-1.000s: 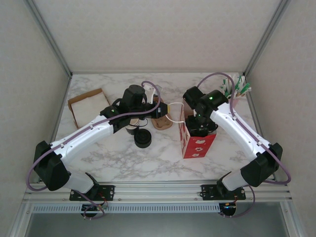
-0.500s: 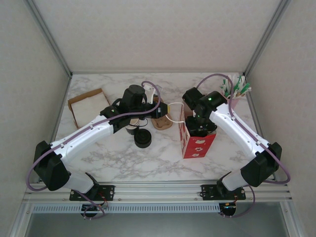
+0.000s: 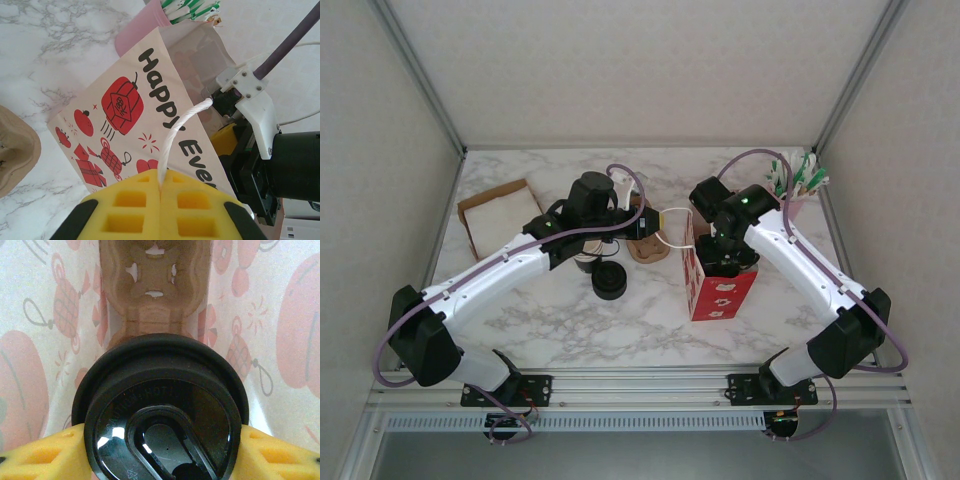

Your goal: Pack the takeout coffee

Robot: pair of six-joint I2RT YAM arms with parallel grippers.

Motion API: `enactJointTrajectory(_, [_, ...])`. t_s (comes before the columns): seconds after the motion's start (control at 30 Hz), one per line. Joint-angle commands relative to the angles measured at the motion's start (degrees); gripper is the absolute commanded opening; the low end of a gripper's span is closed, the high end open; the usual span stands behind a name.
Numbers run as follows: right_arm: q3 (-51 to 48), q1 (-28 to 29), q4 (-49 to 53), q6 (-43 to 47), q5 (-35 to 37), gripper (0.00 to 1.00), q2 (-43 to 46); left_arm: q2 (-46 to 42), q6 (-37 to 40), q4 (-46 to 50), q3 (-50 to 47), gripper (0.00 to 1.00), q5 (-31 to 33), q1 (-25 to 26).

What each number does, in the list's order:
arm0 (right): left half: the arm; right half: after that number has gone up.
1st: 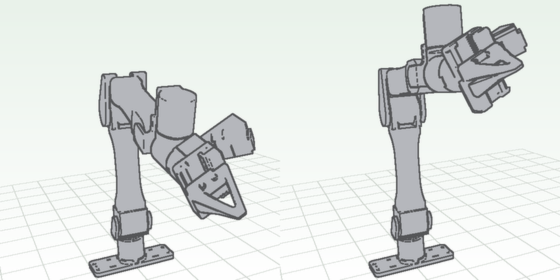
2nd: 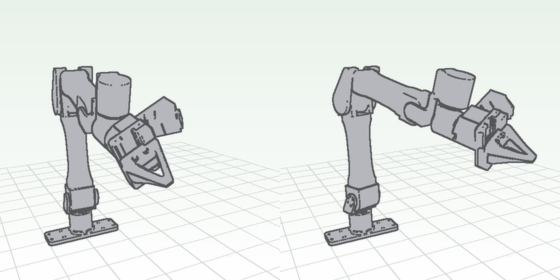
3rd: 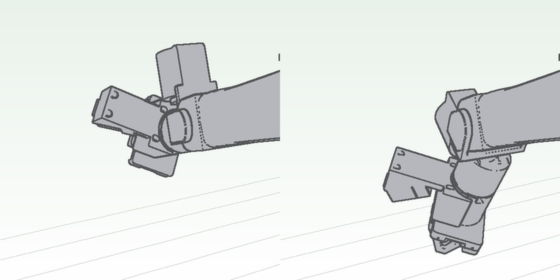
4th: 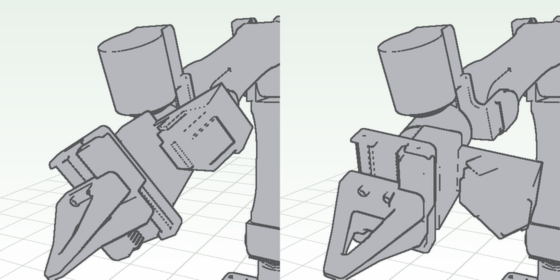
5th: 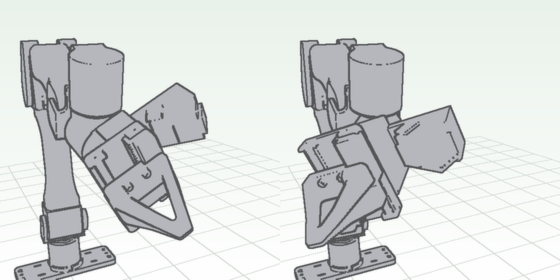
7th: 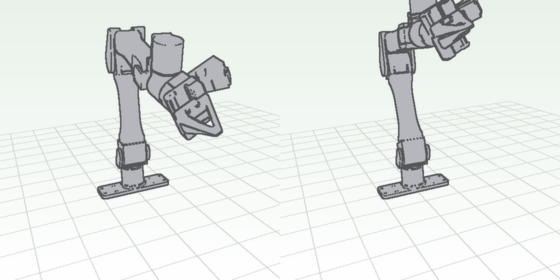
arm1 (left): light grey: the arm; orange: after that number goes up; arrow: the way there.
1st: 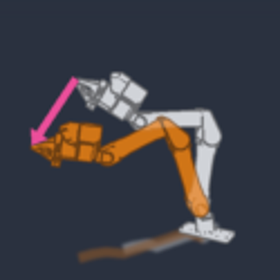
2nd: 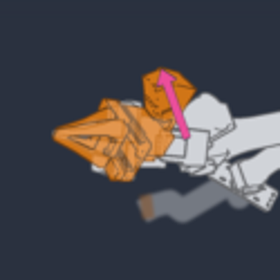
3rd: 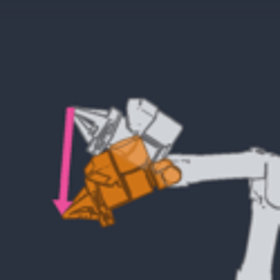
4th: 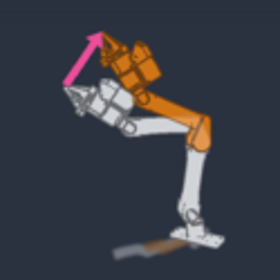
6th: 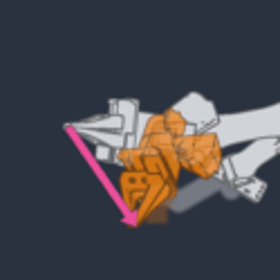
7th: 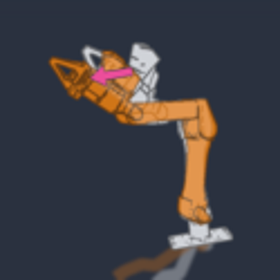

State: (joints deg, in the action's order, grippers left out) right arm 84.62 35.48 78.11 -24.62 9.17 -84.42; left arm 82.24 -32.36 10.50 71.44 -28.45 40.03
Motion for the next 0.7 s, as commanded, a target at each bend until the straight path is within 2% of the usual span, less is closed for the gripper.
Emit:
enactJointTrajectory(0.0, [-0.87, -0.34, -0.05, 0.46, 0.09, 0.61, 0.81, 0.12, 0.19, 0.1, 1.15, 0.0, 1.2, 0.36])
enactJointTrajectory(0.67, [-0.56, -0.41, 0.5, 0.5, -0.55, 0.62, 0.56, 0.09, 0.19, -0.07, 1.06, 0.0, 1.11, 0.31])
